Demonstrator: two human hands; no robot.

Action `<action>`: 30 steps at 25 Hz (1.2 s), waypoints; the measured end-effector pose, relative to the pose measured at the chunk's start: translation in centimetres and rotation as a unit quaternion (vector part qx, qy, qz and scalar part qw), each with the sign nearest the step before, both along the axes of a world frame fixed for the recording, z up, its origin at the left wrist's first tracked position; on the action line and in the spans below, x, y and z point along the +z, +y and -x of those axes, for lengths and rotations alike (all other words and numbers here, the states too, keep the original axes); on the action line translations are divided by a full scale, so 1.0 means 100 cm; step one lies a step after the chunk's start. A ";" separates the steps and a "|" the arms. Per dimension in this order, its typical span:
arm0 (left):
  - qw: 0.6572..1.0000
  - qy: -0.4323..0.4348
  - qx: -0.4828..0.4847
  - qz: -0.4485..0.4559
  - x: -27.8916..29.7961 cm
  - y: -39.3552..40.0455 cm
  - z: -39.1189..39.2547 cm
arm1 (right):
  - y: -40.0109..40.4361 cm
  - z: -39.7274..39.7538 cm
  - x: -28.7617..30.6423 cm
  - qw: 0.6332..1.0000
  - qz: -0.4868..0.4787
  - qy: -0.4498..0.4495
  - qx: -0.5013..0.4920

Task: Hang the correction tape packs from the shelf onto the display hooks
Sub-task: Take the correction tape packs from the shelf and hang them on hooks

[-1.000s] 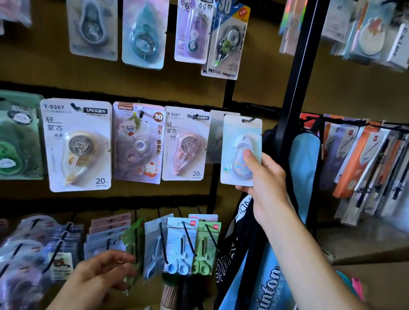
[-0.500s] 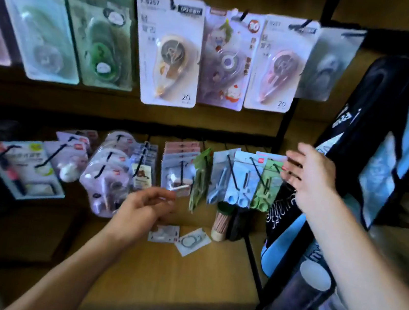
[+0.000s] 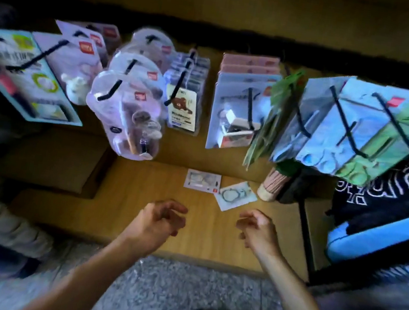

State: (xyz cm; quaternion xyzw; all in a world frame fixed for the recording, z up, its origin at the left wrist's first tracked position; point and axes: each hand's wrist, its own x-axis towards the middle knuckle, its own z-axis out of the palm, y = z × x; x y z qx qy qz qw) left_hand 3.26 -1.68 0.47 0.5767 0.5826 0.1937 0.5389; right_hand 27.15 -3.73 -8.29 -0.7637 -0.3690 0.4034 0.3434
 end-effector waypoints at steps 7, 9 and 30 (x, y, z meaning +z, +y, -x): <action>0.999 0.037 0.009 0.015 -0.072 0.052 0.025 | 0.131 -0.004 -0.078 0.897 0.106 -0.354 0.243; 0.999 0.045 0.018 0.020 -0.084 0.062 0.028 | 0.142 -0.004 -0.096 0.858 0.136 -0.412 0.276; 0.933 -0.122 0.305 0.145 -0.127 0.061 0.052 | 0.163 0.066 -0.102 0.942 0.032 -0.257 0.213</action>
